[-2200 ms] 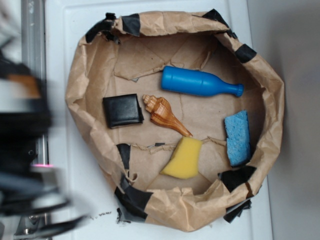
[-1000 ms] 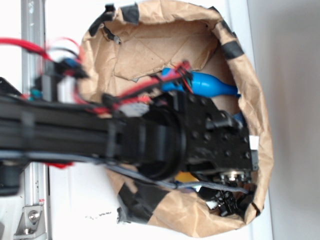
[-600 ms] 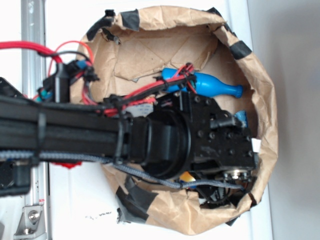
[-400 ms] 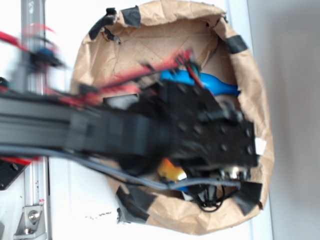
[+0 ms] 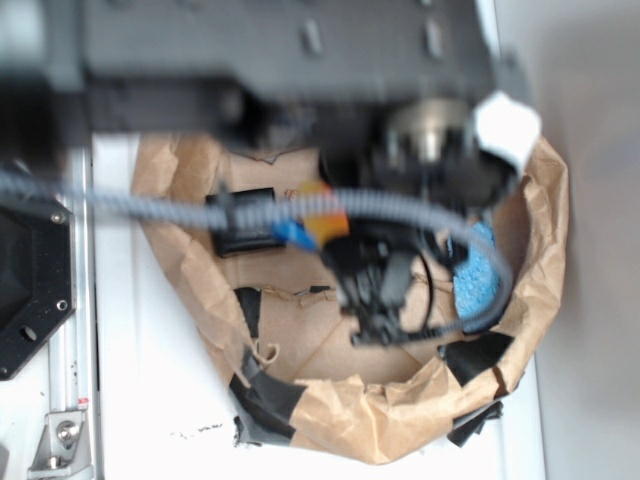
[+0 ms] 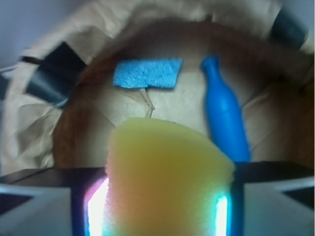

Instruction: Grab the green sponge.

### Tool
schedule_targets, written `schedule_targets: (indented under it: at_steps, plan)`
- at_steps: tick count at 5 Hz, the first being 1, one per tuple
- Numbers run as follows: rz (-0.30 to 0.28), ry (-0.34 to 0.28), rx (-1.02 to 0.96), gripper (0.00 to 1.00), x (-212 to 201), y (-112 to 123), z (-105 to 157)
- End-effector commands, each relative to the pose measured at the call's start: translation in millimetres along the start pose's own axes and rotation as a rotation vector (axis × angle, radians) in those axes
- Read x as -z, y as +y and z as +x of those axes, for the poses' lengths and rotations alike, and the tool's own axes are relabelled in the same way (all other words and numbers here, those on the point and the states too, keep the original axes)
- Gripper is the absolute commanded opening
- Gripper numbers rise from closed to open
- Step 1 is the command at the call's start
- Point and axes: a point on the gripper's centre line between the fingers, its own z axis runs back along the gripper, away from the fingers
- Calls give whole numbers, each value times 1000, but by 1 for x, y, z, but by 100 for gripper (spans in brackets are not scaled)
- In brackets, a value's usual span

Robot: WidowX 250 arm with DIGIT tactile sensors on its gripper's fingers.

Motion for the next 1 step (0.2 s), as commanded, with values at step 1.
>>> schedule_targets:
  at_steps: [1]
  plan:
    - [66,-25,104,0,1,7,19]
